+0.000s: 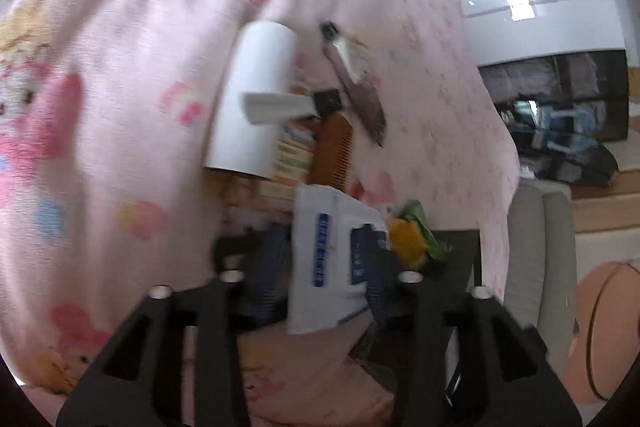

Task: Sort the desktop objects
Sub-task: 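Close the left gripper on the wipes pack edge and lift it, then carry the wipes pack with the left gripper over the DAPHNE box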

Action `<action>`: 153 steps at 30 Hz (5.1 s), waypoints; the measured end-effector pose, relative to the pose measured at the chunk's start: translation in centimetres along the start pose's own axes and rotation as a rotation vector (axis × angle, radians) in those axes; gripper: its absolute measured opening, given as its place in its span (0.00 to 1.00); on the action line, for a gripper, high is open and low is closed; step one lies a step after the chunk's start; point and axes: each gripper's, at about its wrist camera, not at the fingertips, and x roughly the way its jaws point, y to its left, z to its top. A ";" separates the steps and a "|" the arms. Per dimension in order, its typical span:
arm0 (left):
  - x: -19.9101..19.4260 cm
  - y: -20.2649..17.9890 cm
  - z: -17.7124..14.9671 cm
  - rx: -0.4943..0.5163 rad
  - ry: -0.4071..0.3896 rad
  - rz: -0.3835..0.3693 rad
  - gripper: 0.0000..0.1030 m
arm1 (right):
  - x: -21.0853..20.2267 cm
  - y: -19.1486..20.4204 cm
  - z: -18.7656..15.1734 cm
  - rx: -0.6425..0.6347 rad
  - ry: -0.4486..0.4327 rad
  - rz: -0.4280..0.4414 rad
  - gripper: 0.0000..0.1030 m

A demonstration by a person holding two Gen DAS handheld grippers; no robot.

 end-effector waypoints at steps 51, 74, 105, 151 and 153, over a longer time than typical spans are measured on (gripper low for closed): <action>1.4 1.2 -1.1 0.061 0.017 0.319 0.29 | -2.6 0.4 -5.5 -0.106 0.062 0.194 0.12; 1.8 0.9 -2.4 0.130 0.046 0.317 0.33 | -1.1 -2.0 -4.5 0.026 0.054 0.239 0.26; 2.8 -2.3 -9.8 0.349 0.154 0.332 0.46 | -2.2 -10.7 -9.3 0.220 0.146 0.308 0.53; -3.2 -5.3 -15.4 0.511 0.127 0.076 0.53 | -8.6 -6.0 -9.0 0.036 -0.126 0.314 0.24; -4.4 -6.4 -15.6 0.535 0.110 0.035 0.52 | -10.6 -6.5 -8.3 0.034 -0.156 0.322 0.24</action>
